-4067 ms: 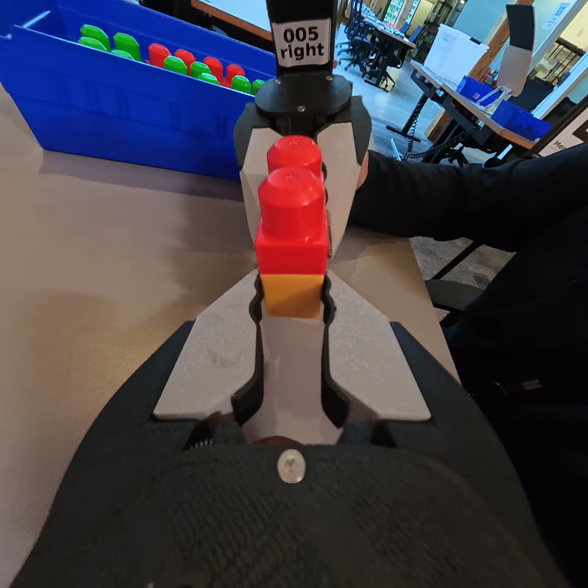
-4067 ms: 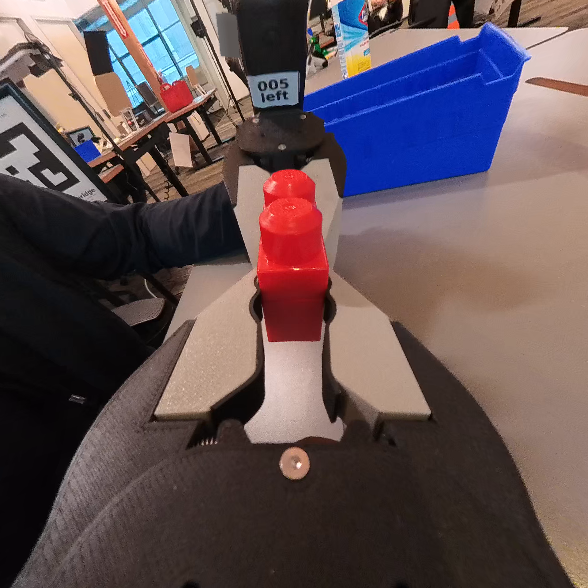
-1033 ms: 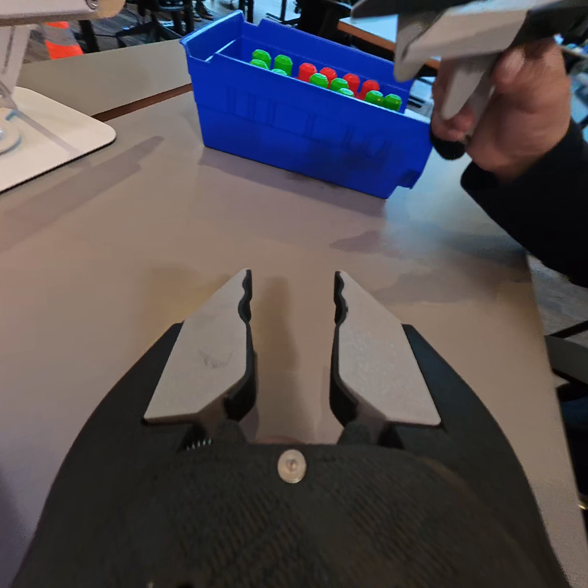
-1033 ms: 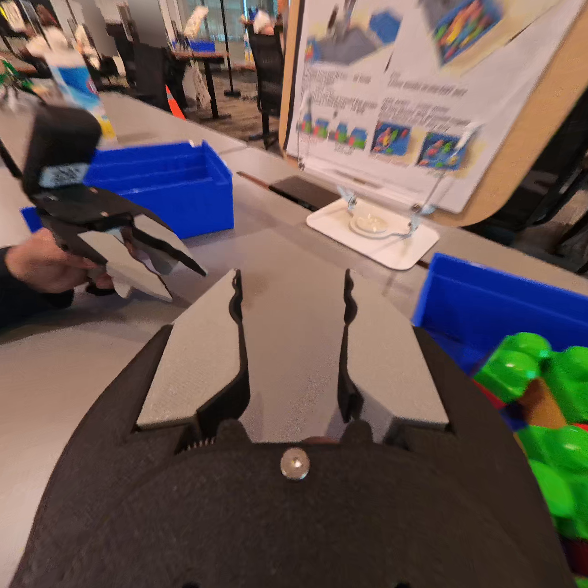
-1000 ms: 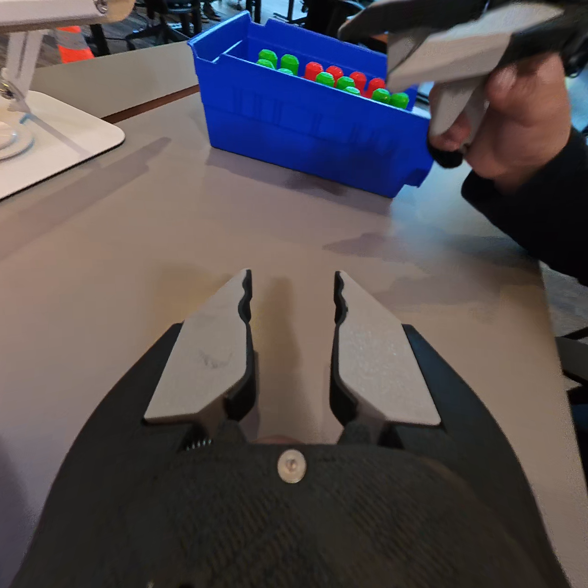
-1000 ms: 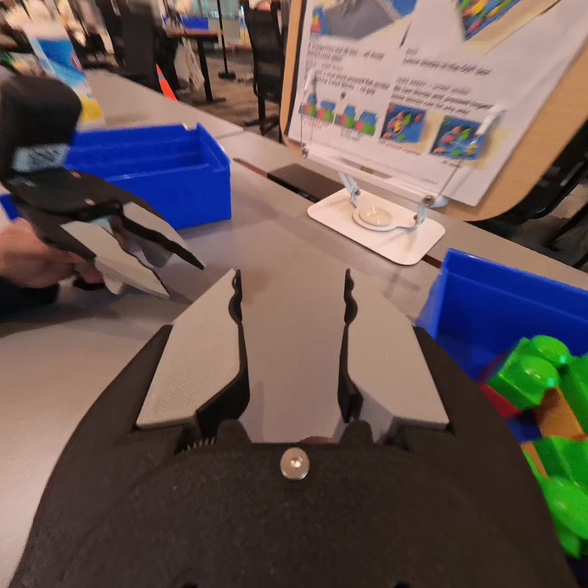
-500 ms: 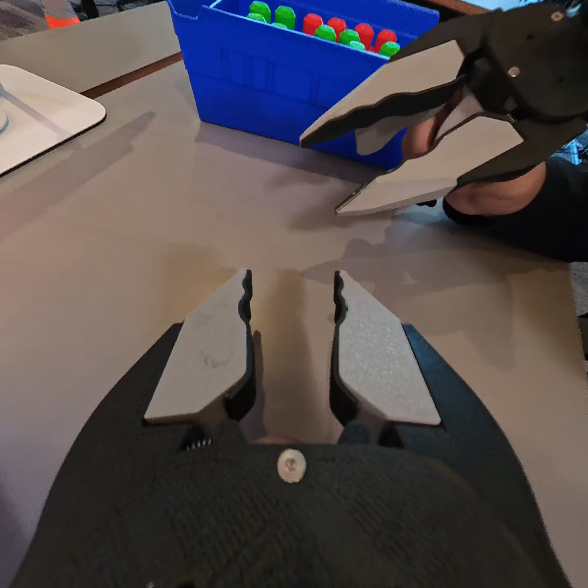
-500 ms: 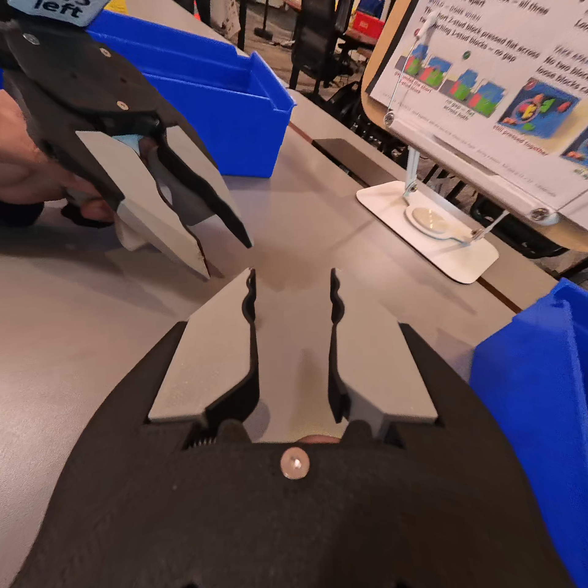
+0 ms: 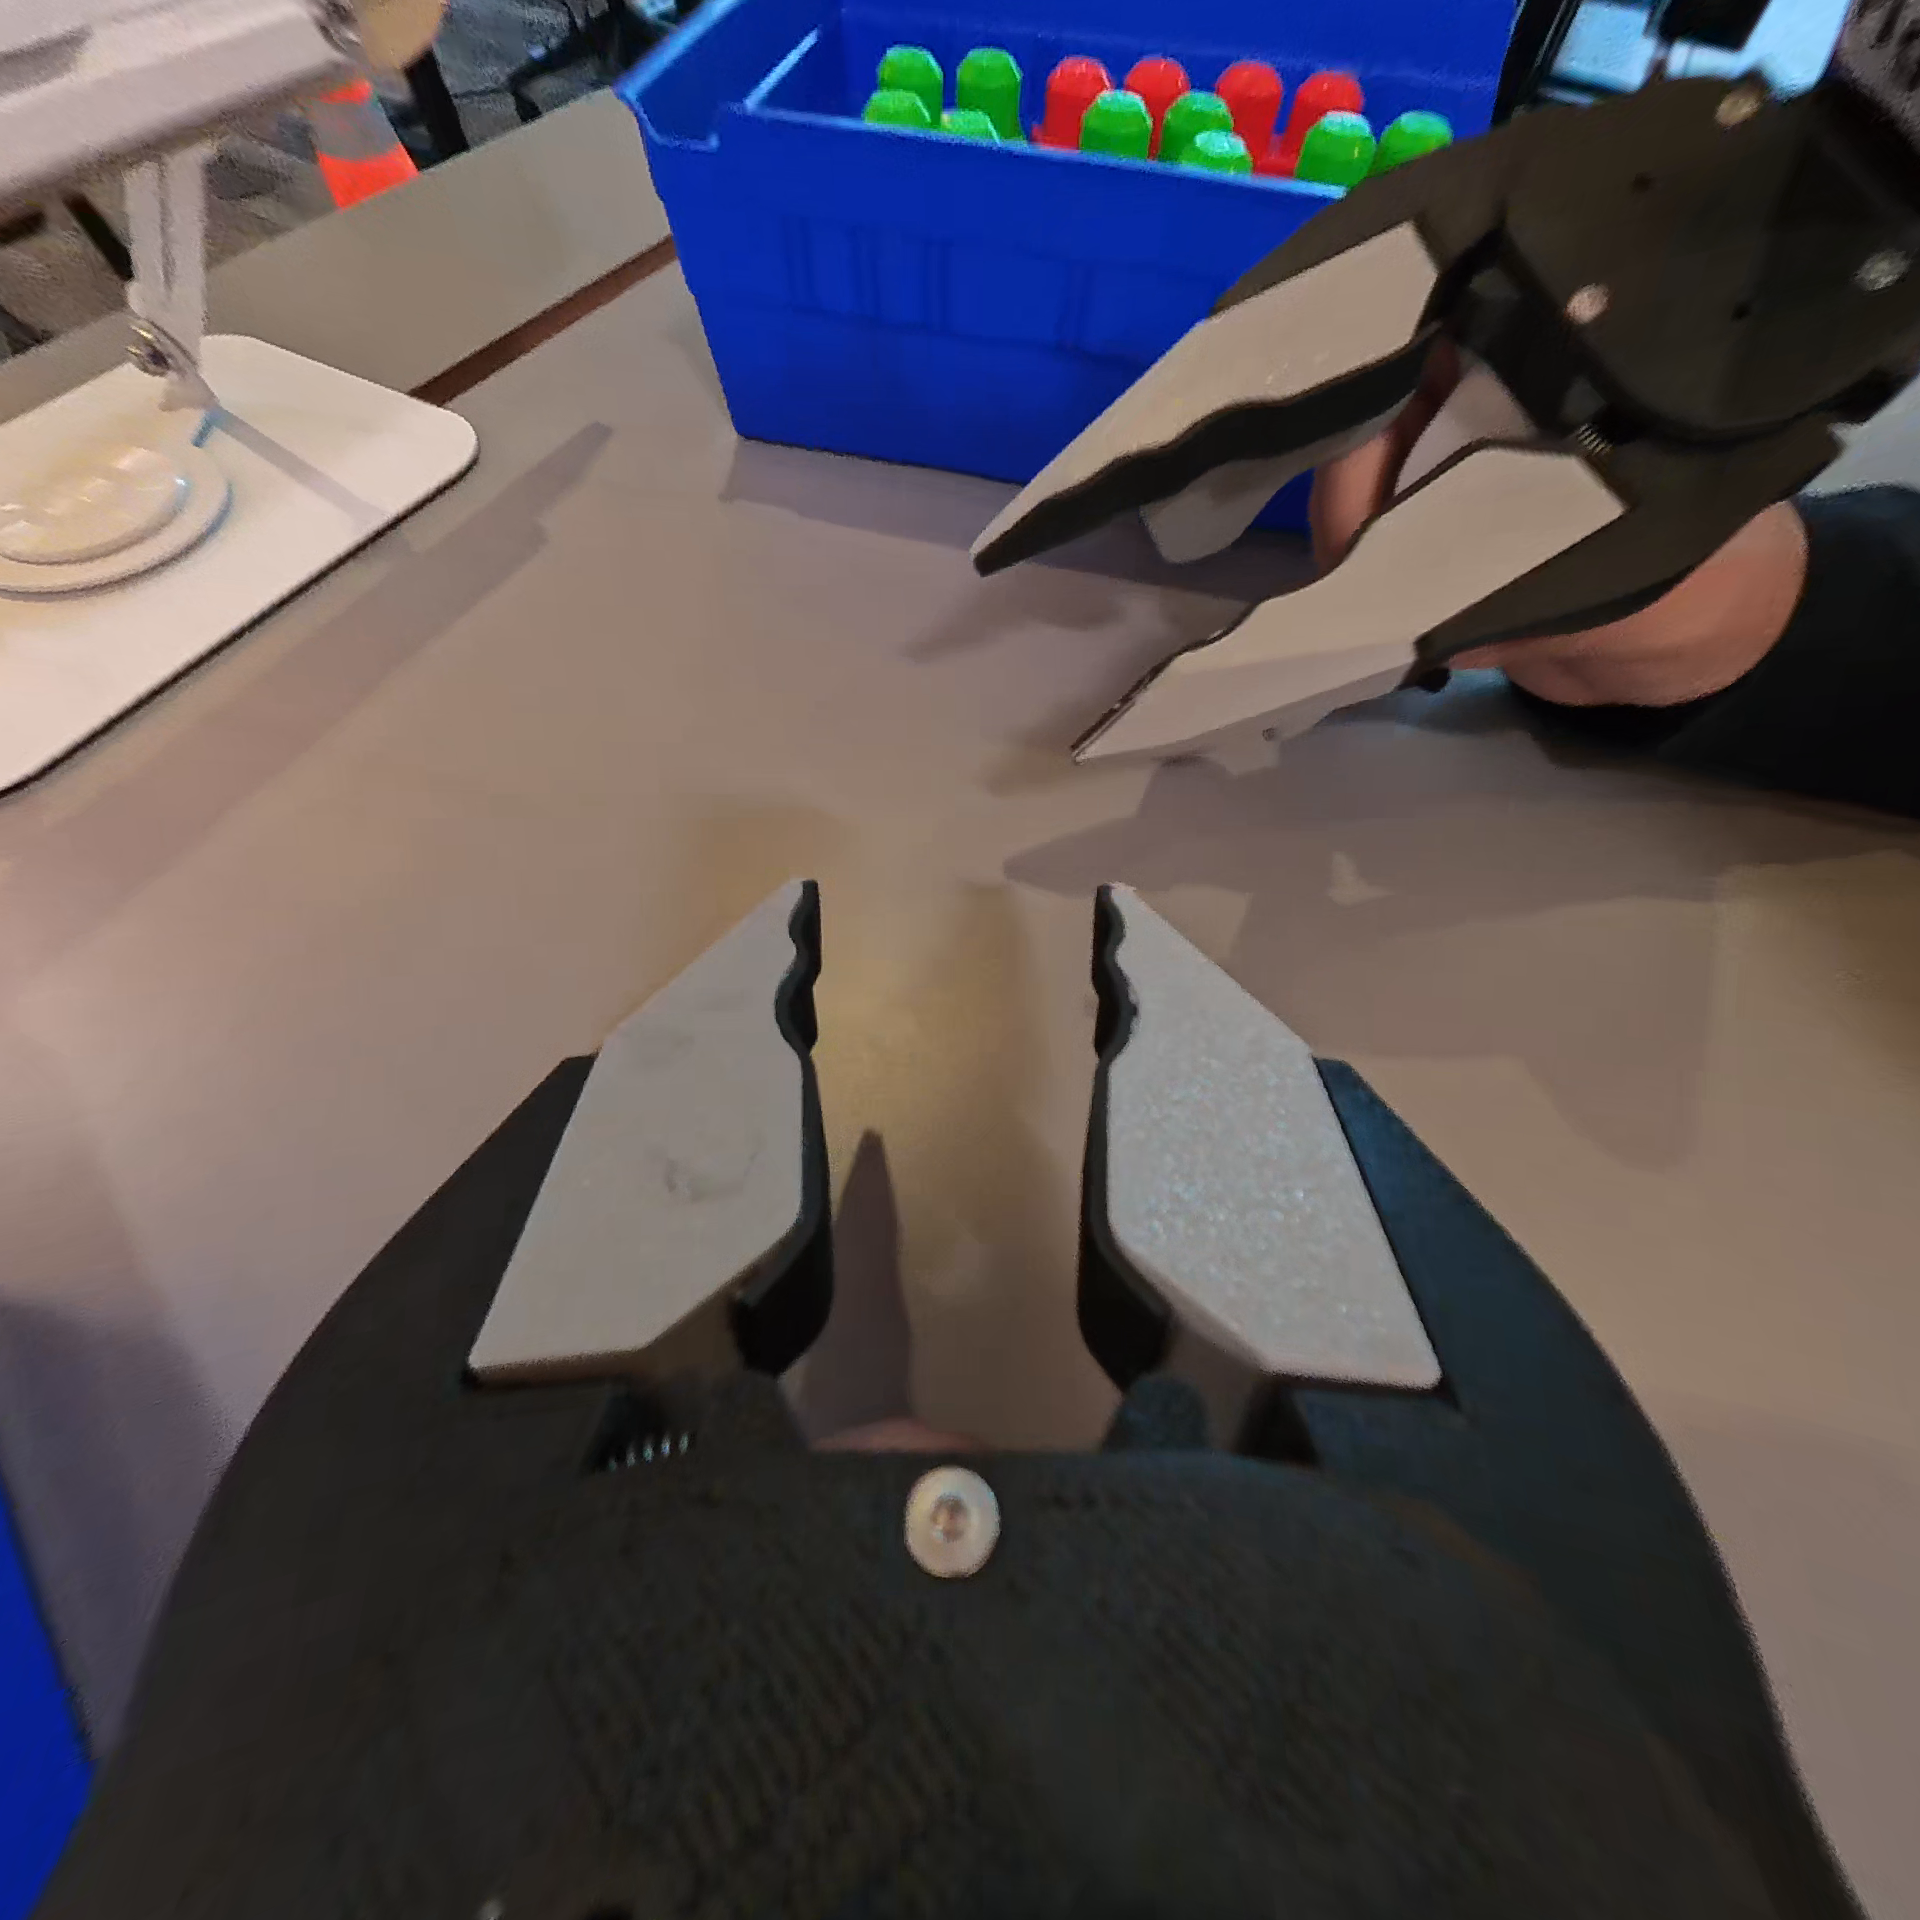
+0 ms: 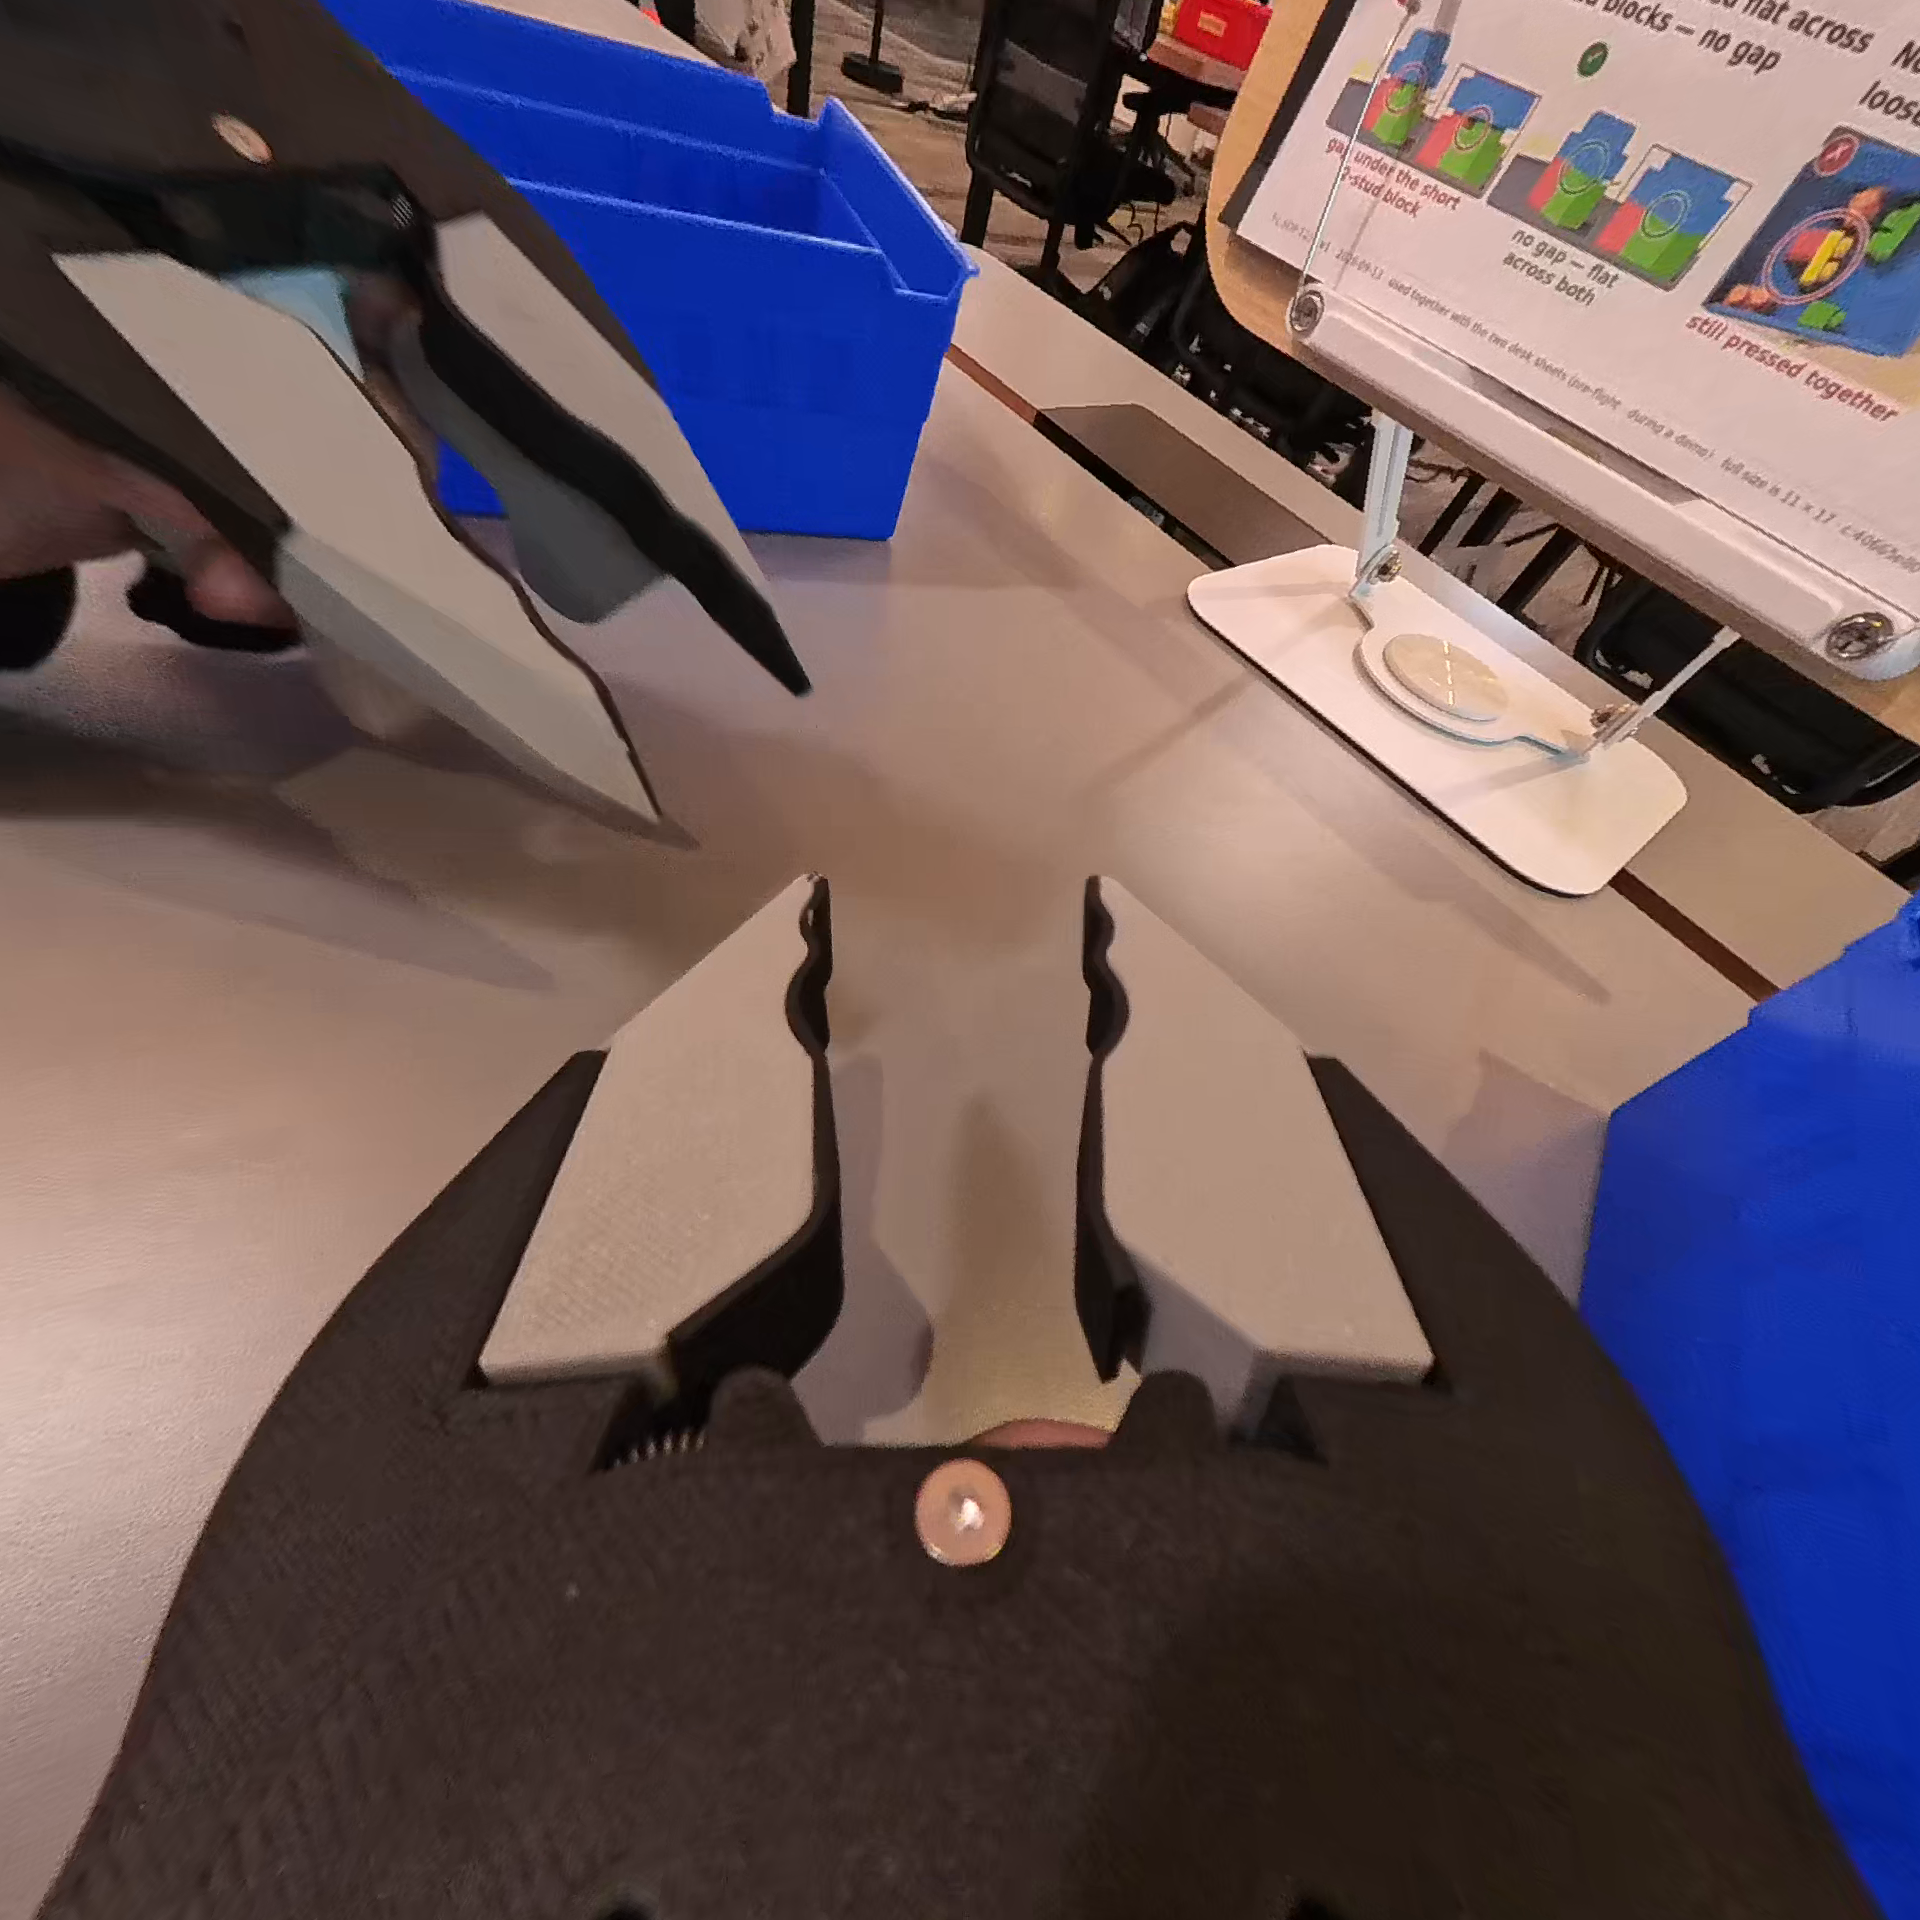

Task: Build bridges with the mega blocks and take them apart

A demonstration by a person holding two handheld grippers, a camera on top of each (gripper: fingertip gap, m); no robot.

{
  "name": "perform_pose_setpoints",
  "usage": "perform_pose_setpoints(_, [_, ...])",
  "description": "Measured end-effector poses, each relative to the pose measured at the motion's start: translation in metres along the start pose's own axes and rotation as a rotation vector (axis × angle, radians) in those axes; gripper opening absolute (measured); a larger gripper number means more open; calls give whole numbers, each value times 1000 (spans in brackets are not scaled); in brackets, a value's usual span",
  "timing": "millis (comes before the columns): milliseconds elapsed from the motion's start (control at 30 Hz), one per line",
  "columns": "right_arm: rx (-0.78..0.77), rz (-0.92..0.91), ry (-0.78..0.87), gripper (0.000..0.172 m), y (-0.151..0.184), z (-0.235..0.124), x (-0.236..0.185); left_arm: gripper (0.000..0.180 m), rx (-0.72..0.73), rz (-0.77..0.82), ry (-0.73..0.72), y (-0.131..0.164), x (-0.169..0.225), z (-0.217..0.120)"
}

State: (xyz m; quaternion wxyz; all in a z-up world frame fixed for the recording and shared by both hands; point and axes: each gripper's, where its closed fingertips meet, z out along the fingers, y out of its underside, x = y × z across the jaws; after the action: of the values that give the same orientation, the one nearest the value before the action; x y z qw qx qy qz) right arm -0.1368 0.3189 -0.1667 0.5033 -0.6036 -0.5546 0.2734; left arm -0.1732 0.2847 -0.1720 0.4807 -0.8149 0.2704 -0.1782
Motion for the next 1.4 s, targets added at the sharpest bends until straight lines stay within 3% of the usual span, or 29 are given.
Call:
perform_pose_setpoints(167, [11,24,24,49,-2,-5,5,57,73,-126,-82,-9,11,-61])
perform_pose_setpoints(267, [22,19,50,53,-6,-8,8,80,-78,-167,-404,28,-14,-123])
perform_pose_setpoints(333, [20,17,61,54,-5,-9,9,84,-149,-162,-614,48,-34,-172])
perform_pose_setpoints(400, [22,23,61,55,-6,-10,7,83,-180,-194,-678,64,-43,-202])
perform_pose_setpoints(467, [21,30,70,57,-7,-14,7,83,-215,-257,-660,83,-46,-213])
perform_pose_setpoints(600, [52,74,98,63,-19,-36,7,79,-250,-229,-746,108,-75,-217])
perform_pose_setpoints(667, [78,105,120,64,-26,-56,7,60,-236,-262,-694,112,-81,-202])
perform_pose_setpoints(733, [59,116,162,64,-24,-79,13,14,-248,-259,-572,115,-74,-180])
perform_pose_setpoints(800, [-4,122,227,65,-14,-105,27,5,-306,-187,-664,118,-86,-183])
perform_pose_setpoints(933, [-191,185,286,67,23,-163,55,4,-334,-148,-650,117,-87,-186])
perform_pose_setpoints(1100, [-283,118,255,69,60,-216,65,4,-225,-193,-615,111,-91,-213])
perform_pose_setpoints(1233, [-374,-16,178,68,90,-218,69,5,-147,-229,-585,97,-85,-238])
perform_pose_setpoints(1400, [-467,-235,98,53,117,-204,77,6,-115,-260,-613,84,-78,-274])
